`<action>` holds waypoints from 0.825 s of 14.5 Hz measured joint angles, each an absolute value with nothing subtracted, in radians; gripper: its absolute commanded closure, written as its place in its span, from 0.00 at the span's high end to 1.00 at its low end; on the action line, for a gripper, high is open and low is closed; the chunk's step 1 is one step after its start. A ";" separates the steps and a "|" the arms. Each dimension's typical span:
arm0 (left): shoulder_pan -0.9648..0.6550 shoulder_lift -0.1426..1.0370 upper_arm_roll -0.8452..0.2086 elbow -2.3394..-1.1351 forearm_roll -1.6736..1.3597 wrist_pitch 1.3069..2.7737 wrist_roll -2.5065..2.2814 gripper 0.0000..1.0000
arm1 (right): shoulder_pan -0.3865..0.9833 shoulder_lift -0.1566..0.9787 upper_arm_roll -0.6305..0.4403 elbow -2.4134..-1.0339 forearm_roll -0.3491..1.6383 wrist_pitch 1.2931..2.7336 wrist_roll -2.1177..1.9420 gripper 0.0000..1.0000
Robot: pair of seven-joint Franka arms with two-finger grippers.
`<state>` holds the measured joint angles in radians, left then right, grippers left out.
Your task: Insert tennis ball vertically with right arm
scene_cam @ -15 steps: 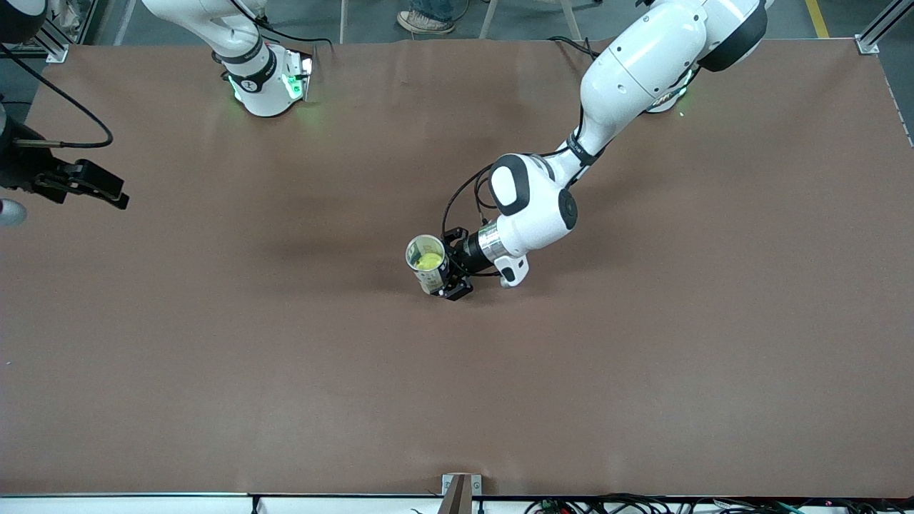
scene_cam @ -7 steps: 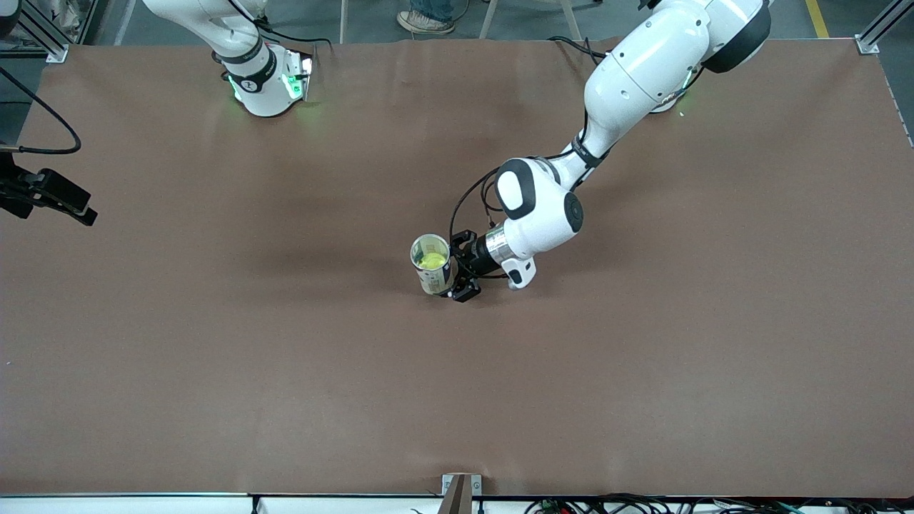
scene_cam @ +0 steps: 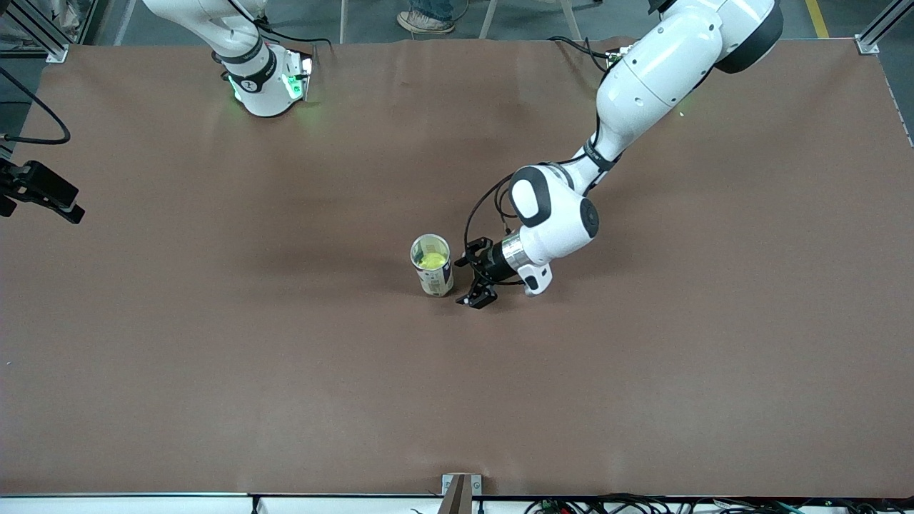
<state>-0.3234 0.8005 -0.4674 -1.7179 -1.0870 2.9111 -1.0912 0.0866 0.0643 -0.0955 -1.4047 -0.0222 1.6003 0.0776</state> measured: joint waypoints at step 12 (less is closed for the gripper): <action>-0.225 0.517 -0.302 -1.813 -0.673 2.509 -1.037 1.00 | 0.090 0.065 -0.087 -1.403 -0.021 1.521 -0.096 1.00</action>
<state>-0.2252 0.5171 -0.3017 -1.8131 -0.6733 2.5094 -1.0371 0.0900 0.0645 -0.0866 -1.4032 -0.0208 1.5206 -0.0964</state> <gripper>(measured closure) 0.000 0.000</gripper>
